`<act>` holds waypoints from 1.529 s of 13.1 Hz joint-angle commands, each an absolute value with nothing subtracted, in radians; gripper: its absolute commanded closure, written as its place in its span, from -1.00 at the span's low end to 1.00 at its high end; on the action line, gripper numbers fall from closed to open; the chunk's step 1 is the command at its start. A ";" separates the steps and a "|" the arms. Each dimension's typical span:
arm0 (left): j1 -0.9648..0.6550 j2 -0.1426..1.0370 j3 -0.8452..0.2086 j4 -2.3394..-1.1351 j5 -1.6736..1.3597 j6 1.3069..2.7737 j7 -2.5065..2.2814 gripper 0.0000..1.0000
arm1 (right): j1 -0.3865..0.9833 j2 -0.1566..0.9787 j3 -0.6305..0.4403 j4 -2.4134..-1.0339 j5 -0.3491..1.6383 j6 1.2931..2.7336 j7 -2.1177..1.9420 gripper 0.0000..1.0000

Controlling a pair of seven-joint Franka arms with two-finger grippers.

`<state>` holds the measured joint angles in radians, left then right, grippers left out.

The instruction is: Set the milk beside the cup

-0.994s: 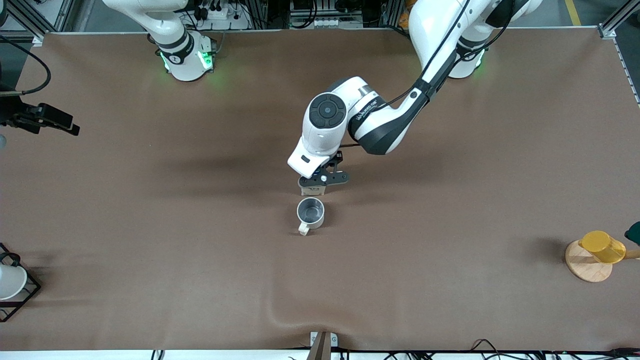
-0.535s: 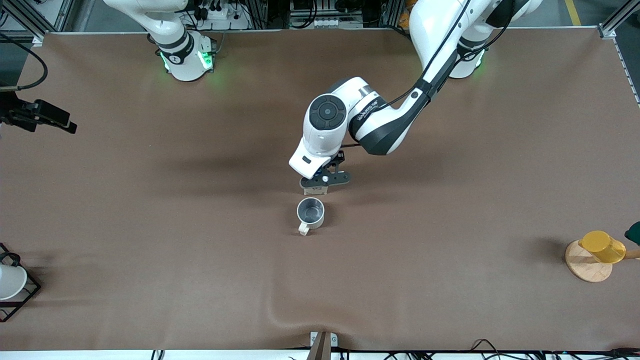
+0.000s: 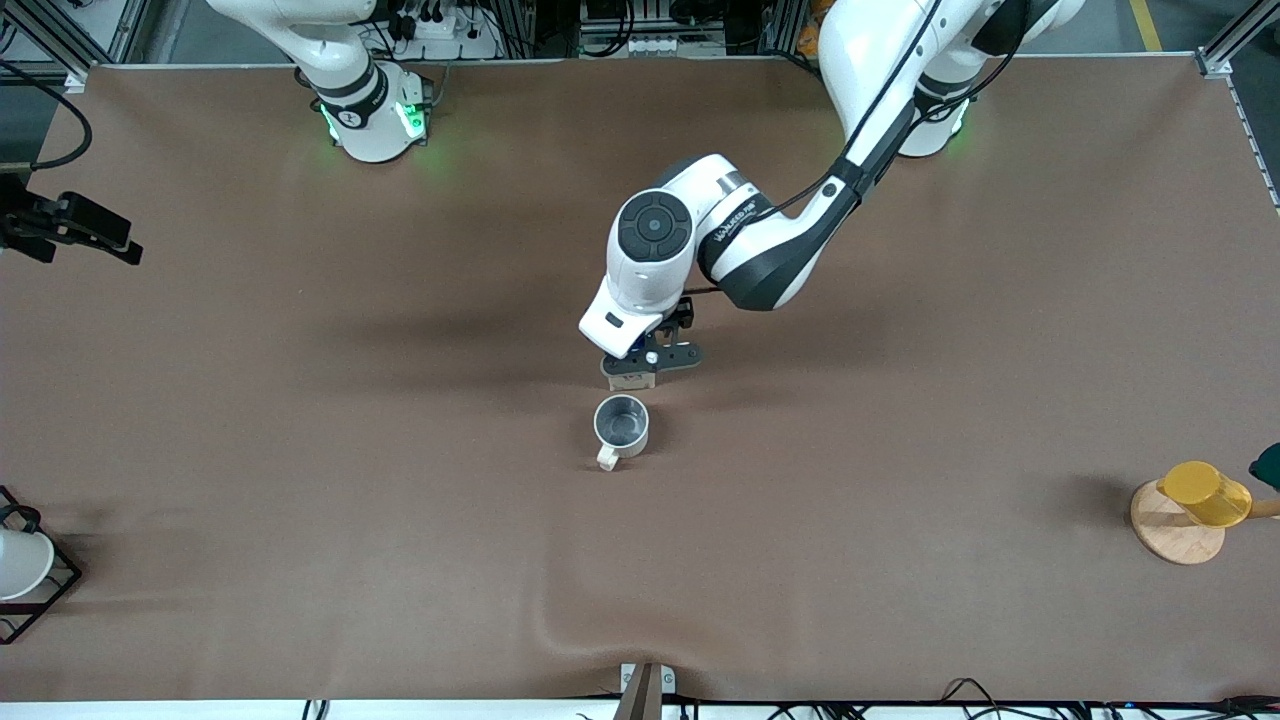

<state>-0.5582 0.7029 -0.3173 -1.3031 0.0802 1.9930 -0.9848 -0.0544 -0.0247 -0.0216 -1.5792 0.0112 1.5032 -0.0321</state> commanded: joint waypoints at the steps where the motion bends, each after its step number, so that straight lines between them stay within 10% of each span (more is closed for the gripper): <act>1: -0.569 0.655 -0.311 -1.290 0.101 1.939 -1.012 -1.00 | -0.055 -0.031 -0.015 -1.574 -0.003 1.499 -0.041 -1.00; 13: -0.030 0.149 -0.311 -1.313 0.103 1.525 -0.528 -1.00 | -0.041 -0.029 -0.018 -1.555 0.000 1.502 -0.026 -1.00; 20: 0.161 0.009 -0.301 -1.491 0.021 1.545 -0.376 -1.00 | -0.043 -0.028 -0.021 -1.549 0.000 1.500 -0.026 -1.00</act>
<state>0.1561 0.0829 -0.2974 -1.3962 0.0413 1.5164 -0.4097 -0.0396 -0.0247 -0.0240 -1.5595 0.0065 1.5085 -0.0337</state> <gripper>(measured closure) 0.000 0.000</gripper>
